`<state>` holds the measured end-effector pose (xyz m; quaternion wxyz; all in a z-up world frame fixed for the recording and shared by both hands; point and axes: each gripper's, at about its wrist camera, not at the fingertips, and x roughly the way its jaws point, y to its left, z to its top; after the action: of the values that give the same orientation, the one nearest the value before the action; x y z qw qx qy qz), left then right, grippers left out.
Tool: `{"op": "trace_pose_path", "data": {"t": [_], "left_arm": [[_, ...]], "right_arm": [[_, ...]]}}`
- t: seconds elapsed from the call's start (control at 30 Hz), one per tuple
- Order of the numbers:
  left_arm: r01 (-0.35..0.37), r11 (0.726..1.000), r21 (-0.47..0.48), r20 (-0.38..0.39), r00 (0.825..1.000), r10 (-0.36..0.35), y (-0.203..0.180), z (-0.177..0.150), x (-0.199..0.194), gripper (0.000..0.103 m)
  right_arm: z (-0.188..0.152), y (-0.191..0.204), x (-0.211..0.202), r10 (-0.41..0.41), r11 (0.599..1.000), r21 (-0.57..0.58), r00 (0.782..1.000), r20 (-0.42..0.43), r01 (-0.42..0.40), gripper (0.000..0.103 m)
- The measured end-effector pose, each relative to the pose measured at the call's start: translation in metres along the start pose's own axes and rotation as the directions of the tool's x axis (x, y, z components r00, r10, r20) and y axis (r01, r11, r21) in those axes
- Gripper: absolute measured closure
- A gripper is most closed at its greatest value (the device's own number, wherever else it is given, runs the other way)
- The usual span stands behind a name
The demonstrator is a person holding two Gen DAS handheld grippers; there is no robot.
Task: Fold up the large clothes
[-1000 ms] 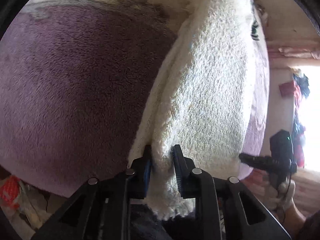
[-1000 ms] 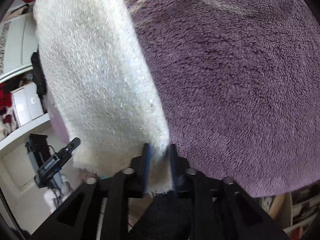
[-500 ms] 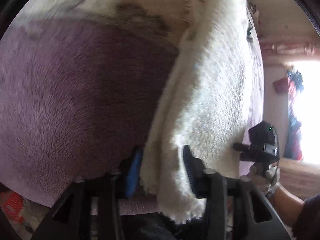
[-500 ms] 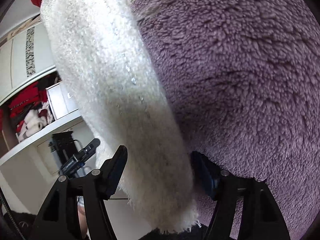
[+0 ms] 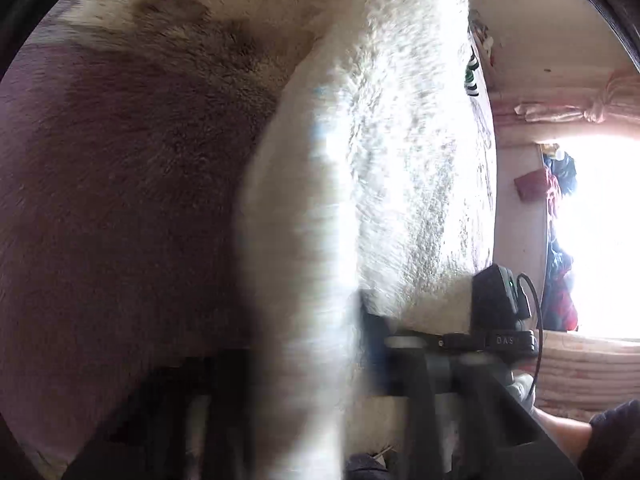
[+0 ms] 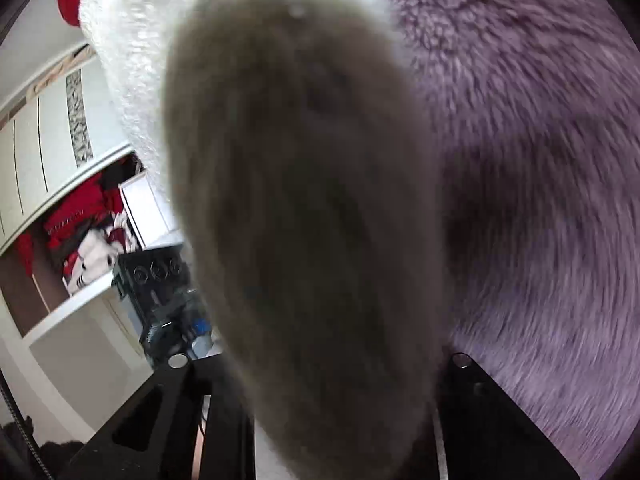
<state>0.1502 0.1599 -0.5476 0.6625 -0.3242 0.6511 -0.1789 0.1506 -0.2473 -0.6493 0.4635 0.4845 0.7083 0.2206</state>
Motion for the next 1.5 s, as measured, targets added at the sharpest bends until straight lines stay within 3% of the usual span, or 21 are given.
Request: {"op": "trace_pose_path", "data": {"t": [0.07, 0.13, 0.27, 0.37, 0.43, 0.57, 0.63, 0.77, 0.83, 0.93, 1.0, 1.1, 1.13, 1.17, 1.23, 1.27, 1.3, 1.4, 1.5], "left_arm": [[0.026, 0.999, -0.035, 0.022, 0.999, -0.025, -0.007, -0.018, -0.021, 0.091], [0.043, 0.997, -0.07, -0.005, 0.999, -0.043, -0.012, -0.037, -0.035, 0.091], [-0.011, 0.997, -0.081, -0.094, 0.996, 0.003, -0.041, -0.085, -0.069, 0.091], [0.001, 0.999, -0.046, -0.058, 0.998, -0.004, -0.07, -0.065, -0.087, 0.091], [0.033, 0.999, 0.01, -0.001, 0.999, -0.033, -0.091, -0.035, -0.092, 0.091], [0.008, 0.993, 0.12, 0.088, 0.996, -0.019, -0.127, 0.053, -0.075, 0.091], [-0.004, 0.991, 0.132, 0.108, 0.994, -0.01, -0.117, 0.089, -0.065, 0.09], [-0.046, 0.995, 0.088, 0.077, 0.996, 0.04, -0.094, 0.151, -0.025, 0.09], [-0.081, 0.996, 0.048, 0.018, 0.997, 0.08, -0.085, 0.173, -0.008, 0.089], [-0.077, 0.997, -0.021, -0.031, 0.997, 0.077, -0.084, 0.187, -0.013, 0.089], [-0.049, 0.999, -0.011, -0.01, 0.999, 0.049, -0.093, 0.187, -0.03, 0.087], [0.048, 0.999, -0.019, 0.021, 0.999, -0.048, -0.104, 0.193, -0.044, 0.075], [0.078, 0.997, -0.028, 0.027, 0.997, -0.077, -0.106, 0.198, -0.044, 0.062], [0.102, 0.994, -0.042, 0.036, 0.994, -0.1, -0.106, 0.201, -0.042, 0.044], [0.09, 0.994, -0.06, 0.056, 0.995, -0.087, -0.11, 0.211, -0.035, 0.032], [0.071, 0.995, -0.065, 0.051, 0.996, -0.068, -0.11, 0.213, -0.031, 0.032], [0.054, 0.996, -0.07, 0.049, 0.998, -0.051, -0.112, 0.213, -0.028, 0.032], [0.026, 0.997, -0.071, 0.066, 0.998, -0.021, -0.114, 0.214, -0.023, 0.024], [-0.008, 0.997, -0.074, 0.128, 0.992, 0.017, -0.112, 0.214, -0.026, 0.02]], "right_arm": [[-0.027, 0.002, -0.009, 0.022, 0.999, 0.041, 1.0, 0.012, -0.022, 0.087], [-0.058, 0.008, -0.019, 0.001, 0.999, 0.041, 1.0, -0.012, -0.001, 0.088], [-0.125, 0.017, -0.036, -0.022, 0.995, 0.095, 0.993, -0.12, 0.033, 0.088], [-0.133, 0.04, -0.052, -0.02, 0.996, 0.08, 0.992, -0.123, 0.03, 0.088], [-0.116, 0.059, -0.068, 0.019, 0.998, 0.067, 0.997, -0.08, -0.014, 0.088], [-0.06, 0.112, -0.101, 0.045, 0.998, -0.04, 0.999, 0.024, -0.044, 0.088], [-0.019, 0.133, -0.111, 0.045, 0.997, -0.072, 0.997, 0.066, -0.041, 0.088], [0.066, 0.14, -0.116, 0.034, 0.999, -0.018, 0.995, 0.097, -0.032, 0.088], [0.106, 0.124, -0.12, 0.056, 0.997, 0.057, 0.996, 0.075, -0.06, 0.087], [0.156, 0.121, -0.122, 0.078, 0.991, 0.111, 0.996, 0.032, -0.081, 0.084], [0.164, 0.132, -0.13, 0.108, 0.99, 0.091, 0.994, 0.013, -0.109, 0.082], [0.156, 0.14, -0.147, 0.18, 0.981, 0.066, 0.984, 0.009, -0.18, 0.08], [0.157, 0.144, -0.154, 0.196, 0.978, 0.064, 0.981, 0.01, -0.196, 0.078], [0.159, 0.148, -0.159, 0.223, 0.972, 0.068, 0.975, 0.011, -0.224, 0.068], [0.167, 0.151, -0.167, 0.271, 0.959, 0.081, 0.962, 0.015, -0.272, 0.048], [0.171, 0.155, -0.169, 0.279, 0.956, 0.09, 0.96, 0.019, -0.28, 0.035], [0.168, 0.155, -0.178, 0.281, 0.956, 0.086, 0.959, 0.022, -0.282, 0.03], [0.173, 0.171, -0.188, 0.293, 0.954, 0.04, 0.954, 0.062, -0.296, 0.028], [0.174, 0.182, -0.208, 0.209, 0.978, -0.041, 0.971, 0.115, -0.206, 0.028]]}}
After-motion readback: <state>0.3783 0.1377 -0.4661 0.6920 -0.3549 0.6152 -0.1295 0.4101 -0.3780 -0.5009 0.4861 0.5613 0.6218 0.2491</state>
